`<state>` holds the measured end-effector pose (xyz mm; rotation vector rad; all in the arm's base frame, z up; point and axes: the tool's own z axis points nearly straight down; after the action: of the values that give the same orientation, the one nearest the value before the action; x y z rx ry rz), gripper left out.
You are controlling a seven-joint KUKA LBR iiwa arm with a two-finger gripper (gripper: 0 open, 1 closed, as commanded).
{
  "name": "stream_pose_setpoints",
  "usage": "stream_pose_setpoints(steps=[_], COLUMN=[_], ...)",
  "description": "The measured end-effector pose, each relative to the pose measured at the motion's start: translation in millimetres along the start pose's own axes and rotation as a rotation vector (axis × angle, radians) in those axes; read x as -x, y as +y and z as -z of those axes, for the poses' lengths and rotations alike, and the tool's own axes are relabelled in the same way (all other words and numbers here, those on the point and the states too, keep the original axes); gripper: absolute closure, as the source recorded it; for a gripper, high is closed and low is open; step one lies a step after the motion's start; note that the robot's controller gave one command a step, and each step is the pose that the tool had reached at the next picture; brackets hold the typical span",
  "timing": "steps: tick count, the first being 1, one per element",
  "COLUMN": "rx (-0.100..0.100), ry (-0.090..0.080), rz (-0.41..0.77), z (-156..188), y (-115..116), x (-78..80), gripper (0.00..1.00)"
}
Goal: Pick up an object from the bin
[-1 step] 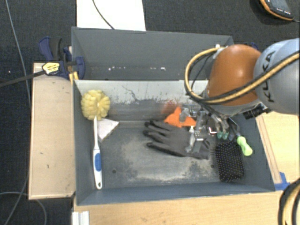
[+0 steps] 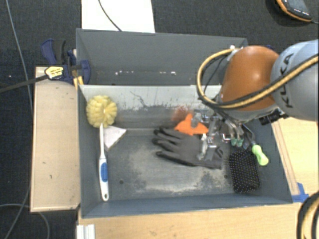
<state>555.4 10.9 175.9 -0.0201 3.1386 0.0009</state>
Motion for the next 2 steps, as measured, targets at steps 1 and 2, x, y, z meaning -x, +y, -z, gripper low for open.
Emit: stream_pose_setpoints(steps=[1, 2], rx=[0.001, 0.001], ry=[0.001, 0.002], rz=[-0.14, -0.379], z=[-102.0, -105.8], y=[5.7, 2.5], x=[-12.3, -20.7], gripper=[0.0, 0.0])
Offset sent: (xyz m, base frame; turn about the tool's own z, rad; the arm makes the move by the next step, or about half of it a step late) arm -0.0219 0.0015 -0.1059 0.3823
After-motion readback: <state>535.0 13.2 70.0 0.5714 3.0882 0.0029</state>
